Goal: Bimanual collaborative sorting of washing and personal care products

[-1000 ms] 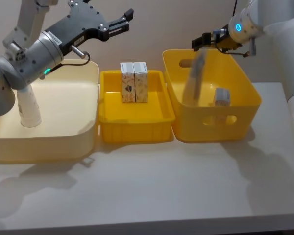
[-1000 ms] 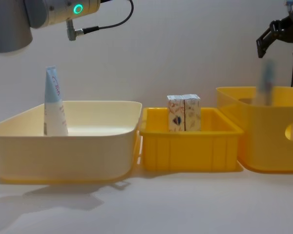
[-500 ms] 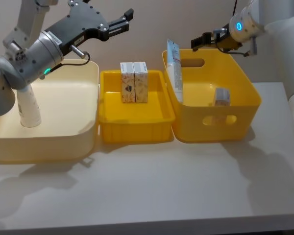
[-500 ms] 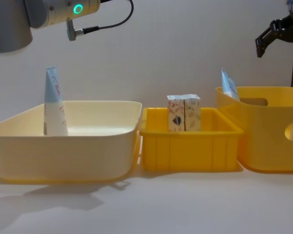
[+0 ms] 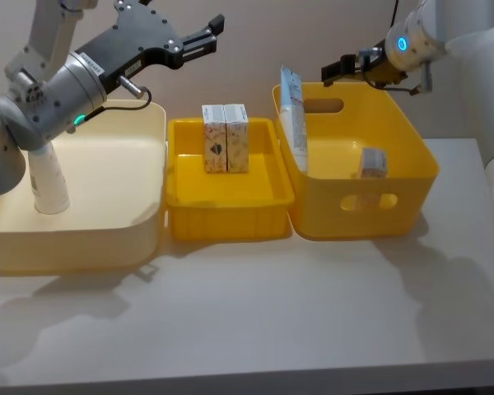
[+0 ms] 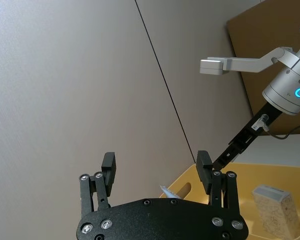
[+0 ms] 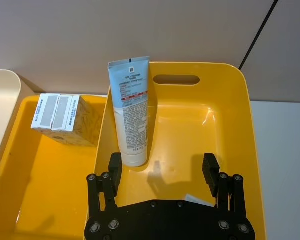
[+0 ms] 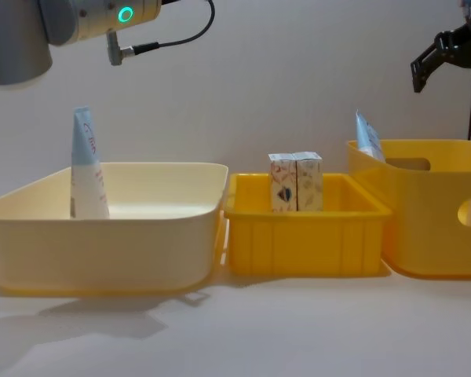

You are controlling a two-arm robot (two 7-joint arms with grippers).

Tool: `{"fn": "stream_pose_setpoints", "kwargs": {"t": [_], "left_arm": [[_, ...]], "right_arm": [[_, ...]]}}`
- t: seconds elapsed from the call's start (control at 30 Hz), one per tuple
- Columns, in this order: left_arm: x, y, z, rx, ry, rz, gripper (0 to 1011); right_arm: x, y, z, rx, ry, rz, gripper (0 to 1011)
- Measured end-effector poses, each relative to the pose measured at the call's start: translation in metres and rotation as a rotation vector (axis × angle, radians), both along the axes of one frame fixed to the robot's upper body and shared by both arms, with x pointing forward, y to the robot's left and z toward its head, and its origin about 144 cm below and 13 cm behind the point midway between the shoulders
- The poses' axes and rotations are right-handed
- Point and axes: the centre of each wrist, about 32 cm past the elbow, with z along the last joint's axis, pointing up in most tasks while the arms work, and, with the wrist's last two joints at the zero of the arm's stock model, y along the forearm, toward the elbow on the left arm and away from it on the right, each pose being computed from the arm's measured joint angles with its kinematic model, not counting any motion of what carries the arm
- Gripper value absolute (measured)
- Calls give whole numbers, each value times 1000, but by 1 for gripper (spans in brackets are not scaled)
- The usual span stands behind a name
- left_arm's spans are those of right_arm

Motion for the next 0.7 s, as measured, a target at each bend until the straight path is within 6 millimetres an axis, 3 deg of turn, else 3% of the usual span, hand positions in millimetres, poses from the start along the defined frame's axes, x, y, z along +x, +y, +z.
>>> {"fn": "stream_pose_setpoints", "kwargs": {"t": [0.7], "left_arm": [[0,0,0,0,0,0,1003]], "right_arm": [[-2,4,0,-2,-31,18,1001]]}}
